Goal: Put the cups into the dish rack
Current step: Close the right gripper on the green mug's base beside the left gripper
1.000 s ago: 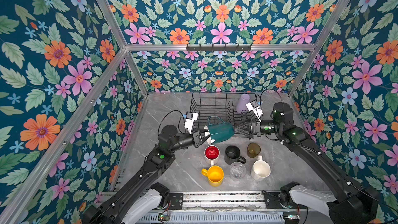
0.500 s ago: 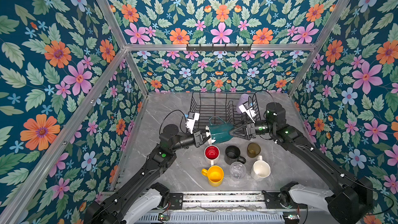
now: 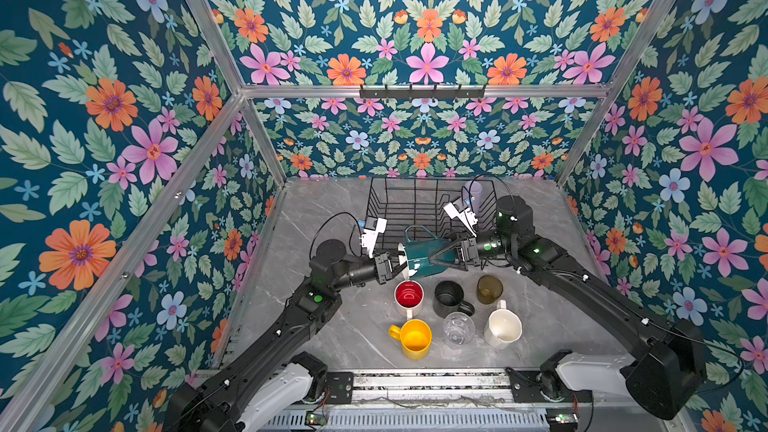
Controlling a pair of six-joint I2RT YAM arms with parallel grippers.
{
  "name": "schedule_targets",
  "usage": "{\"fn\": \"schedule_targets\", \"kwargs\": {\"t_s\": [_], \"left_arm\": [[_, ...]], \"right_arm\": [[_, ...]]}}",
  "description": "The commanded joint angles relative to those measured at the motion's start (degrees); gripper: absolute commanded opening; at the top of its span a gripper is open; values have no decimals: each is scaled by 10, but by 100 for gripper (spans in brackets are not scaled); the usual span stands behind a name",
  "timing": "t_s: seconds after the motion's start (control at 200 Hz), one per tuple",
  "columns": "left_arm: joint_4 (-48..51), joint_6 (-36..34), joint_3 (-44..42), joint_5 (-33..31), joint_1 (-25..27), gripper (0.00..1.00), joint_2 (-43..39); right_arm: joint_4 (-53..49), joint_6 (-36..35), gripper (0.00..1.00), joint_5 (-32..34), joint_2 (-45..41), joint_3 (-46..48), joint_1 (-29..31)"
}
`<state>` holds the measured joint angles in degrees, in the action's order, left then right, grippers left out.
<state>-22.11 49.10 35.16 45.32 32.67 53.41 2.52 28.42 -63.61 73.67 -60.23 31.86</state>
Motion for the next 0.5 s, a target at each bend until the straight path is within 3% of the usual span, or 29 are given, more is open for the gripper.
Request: {"fn": "schedule_targets", "kwargs": {"t_s": [0.0,0.315,0.5], "left_arm": [[-69,8,2,13,0,0,0],[-84,17,0,20,0,0,5],[-86,21,-2,20,0,0,6]], "right_arm": [[26,6,95,0,5,-3,8],[33,9,92,-2,6,0,16],[36,9,82,-7,8,1,17]]}}
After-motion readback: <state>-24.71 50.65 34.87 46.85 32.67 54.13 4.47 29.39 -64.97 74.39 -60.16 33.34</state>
